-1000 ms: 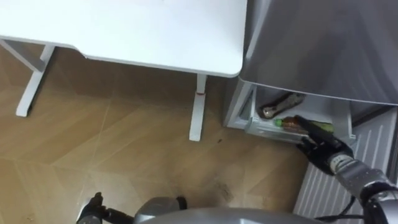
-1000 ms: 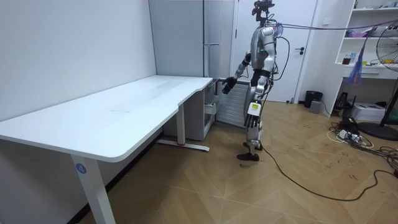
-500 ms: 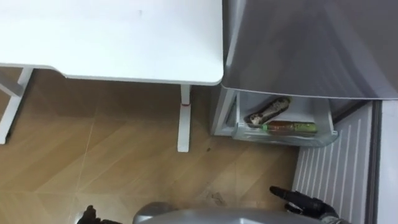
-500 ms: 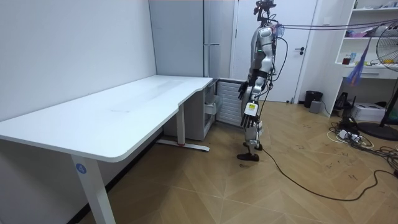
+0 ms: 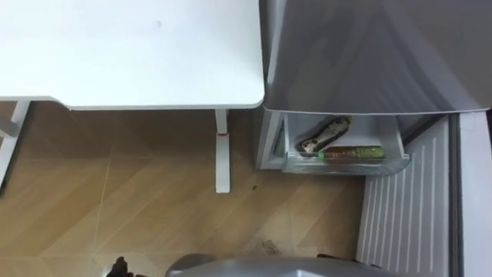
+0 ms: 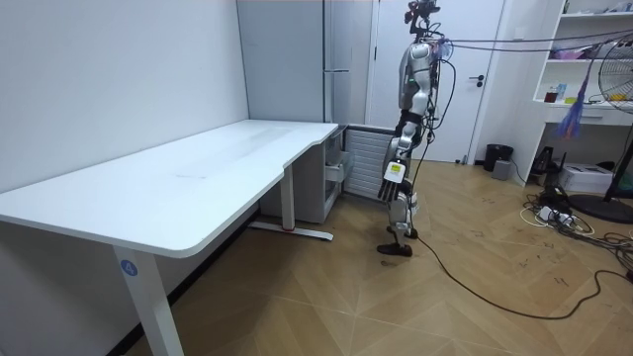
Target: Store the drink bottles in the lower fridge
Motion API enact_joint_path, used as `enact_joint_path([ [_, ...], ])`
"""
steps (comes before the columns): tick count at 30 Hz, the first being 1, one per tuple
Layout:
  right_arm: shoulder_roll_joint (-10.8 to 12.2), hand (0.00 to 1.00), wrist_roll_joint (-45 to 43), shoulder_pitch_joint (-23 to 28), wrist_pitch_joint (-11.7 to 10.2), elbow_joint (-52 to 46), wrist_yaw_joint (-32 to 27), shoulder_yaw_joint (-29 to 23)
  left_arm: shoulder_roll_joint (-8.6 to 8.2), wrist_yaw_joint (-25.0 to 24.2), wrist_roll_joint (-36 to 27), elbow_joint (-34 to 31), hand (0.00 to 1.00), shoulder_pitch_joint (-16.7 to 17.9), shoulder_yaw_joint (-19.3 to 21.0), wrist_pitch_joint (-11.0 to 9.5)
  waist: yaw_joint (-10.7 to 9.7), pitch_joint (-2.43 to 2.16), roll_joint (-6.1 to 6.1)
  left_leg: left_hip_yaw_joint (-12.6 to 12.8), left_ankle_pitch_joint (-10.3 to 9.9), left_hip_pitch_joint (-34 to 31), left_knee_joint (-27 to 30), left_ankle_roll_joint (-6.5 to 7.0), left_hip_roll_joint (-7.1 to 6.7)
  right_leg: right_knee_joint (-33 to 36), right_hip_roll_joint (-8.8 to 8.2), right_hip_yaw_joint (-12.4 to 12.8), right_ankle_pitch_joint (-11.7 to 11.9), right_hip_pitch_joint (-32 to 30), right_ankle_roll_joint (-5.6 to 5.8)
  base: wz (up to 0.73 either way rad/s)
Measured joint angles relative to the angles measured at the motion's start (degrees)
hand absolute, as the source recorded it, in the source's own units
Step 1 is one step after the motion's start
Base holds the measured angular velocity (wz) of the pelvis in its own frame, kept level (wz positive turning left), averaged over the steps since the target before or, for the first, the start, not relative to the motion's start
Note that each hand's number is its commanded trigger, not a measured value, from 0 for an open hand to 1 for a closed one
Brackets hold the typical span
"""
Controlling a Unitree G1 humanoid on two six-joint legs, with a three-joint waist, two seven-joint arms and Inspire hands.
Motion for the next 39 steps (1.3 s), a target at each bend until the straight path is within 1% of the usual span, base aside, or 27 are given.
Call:
enact_joint_path([
  [2, 0.1, 0.00, -0.7, 0.0, -0.2, 0.0, -0.3, -0.1, -0.21, -0.6, 0.5, 0.2, 0.00, -0.1, 0.2, 0.0, 0.0, -0.07, 0.03, 0.2, 0.0, 0.2, 0.0, 0.04, 0.00, 0.1, 0.03, 0.3, 0.0, 0.0, -0.04, -0.09],
  [5, 0.1, 0.00, -5.0, -0.1, -0.3, 0.1, -0.4, -1.4, -0.06, -0.9, 4.1, 0.2, 0.00, -0.3, 1.4, 0.1, -0.1, -0.03, 0.05, 0.3, -0.2, 0.9, 0.0, 0.01, 0.02, 0.1, 0.14, 0.7, 0.0, 0.2, -0.07, -0.07],
  [9, 0.2, 0.00, -8.9, -0.9, -0.9, 0.1, -2.1, -1.2, -0.16, -0.9, 4.4, 0.8, 0.00, -0.6, 1.5, 0.3, 0.2, -0.07, 0.14, 0.6, -0.3, 1.4, 0.1, -0.02, 0.05, 0.0, 0.34, 1.8, 0.1, 0.3, -0.15, -0.11],
  [14, 0.2, 0.00, -9.1, -1.3, -0.9, 0.0, -3.0, -1.2, -0.12, -1.0, 4.5, 1.2, 0.00, -0.8, 1.1, 1.2, 0.0, -0.04, 0.11, 0.5, -0.4, 1.7, 0.1, -0.05, 0.06, 0.0, 0.41, 2.0, 0.1, 0.6, -0.19, -0.02],
  [18, 0.3, 0.00, -9.1, -1.8, -0.8, 0.1, -3.9, -1.1, -0.09, -1.4, 4.5, 1.1, 0.00, -1.0, 1.1, 1.2, -0.1, 0.07, -0.11, 0.5, -0.4, 2.0, -0.1, -0.04, 0.00, -0.3, 0.39, 2.1, 0.1, 0.8, -0.18, 0.00],
  [22, 0.7, 0.00, -8.0, -1.7, -0.8, 0.4, -4.5, -1.2, -0.09, -1.4, 4.6, 1.1, 0.00, -0.6, 1.1, 1.2, -0.3, 0.02, -0.29, 0.5, -0.4, 2.1, 0.0, -0.04, -0.05, -0.4, 0.41, 2.3, 0.1, 0.8, -0.17, -0.02],
  [26, 1.1, 0.00, -4.4, -1.4, -0.8, 0.6, -4.5, -1.4, -0.10, -1.4, 4.6, 1.1, 0.00, -0.4, 1.1, 1.3, -1.4, -0.04, -0.25, 0.5, -0.5, 2.0, 0.0, -0.02, -0.05, -0.6, 0.39, 2.1, 0.0, 1.0, -0.19, 0.00],
  [30, 1.2, 0.00, 0.9, -0.9, -0.7, 0.8, -4.4, -1.6, -0.12, -1.5, 5.3, 1.1, 0.00, 0.4, 1.3, 1.1, -1.2, 0.00, -0.01, 0.7, -0.7, 2.5, -0.1, -0.04, -0.05, -1.1, 0.48, 2.7, -0.1, 1.6, -0.18, -0.01],
  [32, 1.2, 0.00, 5.8, -0.2, -0.7, 0.5, -4.3, -1.8, -0.12, -1.5, 6.2, 1.2, 0.00, 0.5, 2.4, 1.1, -1.3, 0.01, 0.16, 0.6, -1.1, 3.0, 0.0, -0.13, 0.01, -1.2, 0.58, 2.7, -0.2, 2.2, -0.23, -0.05],
  [33, 1.2, 0.00, 7.4, -0.2, -0.7, 0.5, -4.4, -1.8, -0.10, -1.5, 6.1, 1.3, 0.00, 0.5, 2.3, 1.1, -1.2, 0.00, 0.22, 0.6, -1.2, 3.0, 0.0, -0.13, 0.03, -1.2, 0.59, 2.7, -0.2, 2.2, -0.24, 0.00],
  [35, 1.1, 0.00, 14.4, -0.7, -0.7, 0.4, -4.4, -3.0, -0.20, -1.6, 6.0, 1.3, 0.00, 0.9, 2.1, 1.1, -1.3, -0.02, 0.62, 0.5, -1.2, 3.0, 0.0, -0.13, 0.04, -1.1, 0.60, 2.7, -0.3, 2.1, -0.25, 0.00],
  [36, 1.1, 0.00, 15.9, -0.9, -0.7, 0.4, -4.4, -3.5, -0.23, -1.6, 5.9, 1.3, 0.00, 0.9, 2.1, 1.1, -1.3, -0.01, 0.72, 0.5, -1.2, 2.9, 0.0, -0.13, 0.04, -1.1, 0.60, 2.7, -0.3, 2.1, -0.25, 0.00],
  [38, 1.0, 0.00, 22.5, -2.0, -0.6, 0.2, -4.5, -5.3, -0.25, -1.8, 5.7, 1.3, 0.00, 0.8, 2.1, 1.1, -1.3, -0.05, 1.32, 0.3, -1.2, 2.4, 0.0, -0.12, 0.01, -1.0, 0.59, 2.6, -0.3, 1.6, -0.25, 0.00],
  [39, 0.9, 0.00, 24.1, -2.4, -0.6, 0.1, -4.5, -5.8, -0.25, -1.8, 5.7, 1.3, 0.00, 0.8, 2.1, 1.1, -1.3, -0.07, 1.51, 0.1, -1.2, 2.0, 0.1, -0.11, 0.00, -1.0, 0.59, 2.5, -0.3, 1.3, -0.25, 0.07],
])
